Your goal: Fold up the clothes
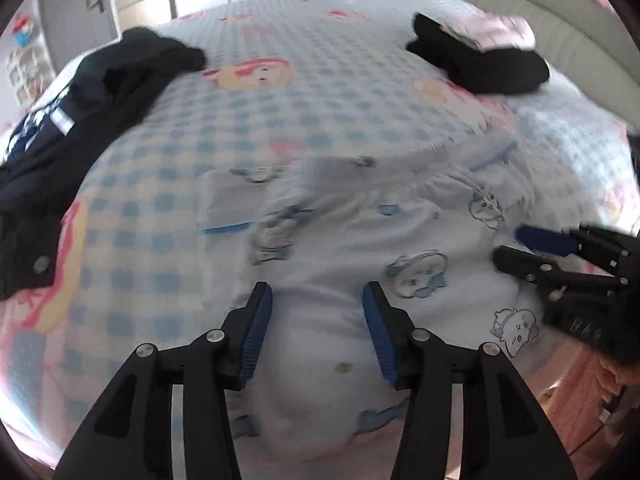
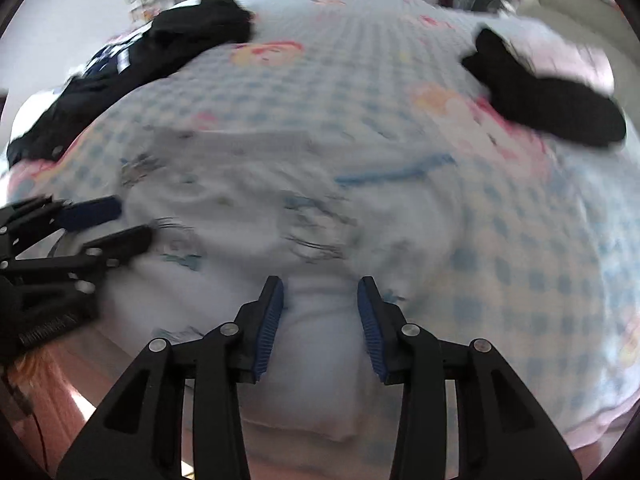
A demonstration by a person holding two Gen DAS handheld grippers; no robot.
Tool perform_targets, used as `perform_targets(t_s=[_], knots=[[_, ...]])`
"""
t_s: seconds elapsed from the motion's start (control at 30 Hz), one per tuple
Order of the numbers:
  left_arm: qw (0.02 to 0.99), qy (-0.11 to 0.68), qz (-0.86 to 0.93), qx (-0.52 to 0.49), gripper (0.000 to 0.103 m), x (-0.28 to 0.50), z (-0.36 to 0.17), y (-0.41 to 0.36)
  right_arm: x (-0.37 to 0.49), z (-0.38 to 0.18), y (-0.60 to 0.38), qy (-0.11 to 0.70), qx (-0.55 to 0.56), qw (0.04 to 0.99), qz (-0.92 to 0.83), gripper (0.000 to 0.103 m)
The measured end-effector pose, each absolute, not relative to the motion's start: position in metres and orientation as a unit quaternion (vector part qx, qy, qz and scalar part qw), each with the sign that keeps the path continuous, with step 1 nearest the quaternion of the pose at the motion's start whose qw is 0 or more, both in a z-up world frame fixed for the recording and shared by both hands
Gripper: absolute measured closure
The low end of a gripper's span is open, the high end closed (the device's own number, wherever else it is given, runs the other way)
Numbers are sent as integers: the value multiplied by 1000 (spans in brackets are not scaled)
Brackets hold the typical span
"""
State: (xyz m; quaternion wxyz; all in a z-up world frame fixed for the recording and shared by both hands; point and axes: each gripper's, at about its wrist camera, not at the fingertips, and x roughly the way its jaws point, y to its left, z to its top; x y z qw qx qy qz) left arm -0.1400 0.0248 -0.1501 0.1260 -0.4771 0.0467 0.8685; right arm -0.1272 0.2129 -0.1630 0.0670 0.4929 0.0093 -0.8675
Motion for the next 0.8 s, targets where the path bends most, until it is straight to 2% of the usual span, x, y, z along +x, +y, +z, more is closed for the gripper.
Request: perform_targets(t_s=[0.07,0.1,0.13,0.23,0.3,0.4,0.5,0.6,0.7,0.8], knots=[[88,46,875,-474,52,-139,-143,8,-124,-157,225,-6,490,55,-870,64],[71,41,877,-474,52,-138,-141,0,-121,-153,229,4,484,37,-874,61],[77,5,875,-479,52,-137,-139,-15,-119,-150,233,10,480,22,-877,60],[99,-53,879,-463,52,-120,-132,-31,-110,-140,252,-57,476,42,-877,59],[103,-40,881,-461,52,-109,-132,-24,-102,-132,250,-71,465,68,-880,58],[97,-21,878,-468,52,-100,-142,-14,-94,-138,229,-36,471,89,-877,56],[71,-2,873,-482,46,-102,-153,-23,-94,-162,224,-11,498,76,-864,55],[54,-17,876,-479,44,-103,-148,-40,-89,-163,234,-31,497,76,-864,53],[37,-25,884,-464,48,-97,-136,-48,-84,-150,240,-23,482,39,-875,51],[83,-62,885,-455,48,-86,-129,-44,-73,-138,240,-45,466,41,-883,51]])
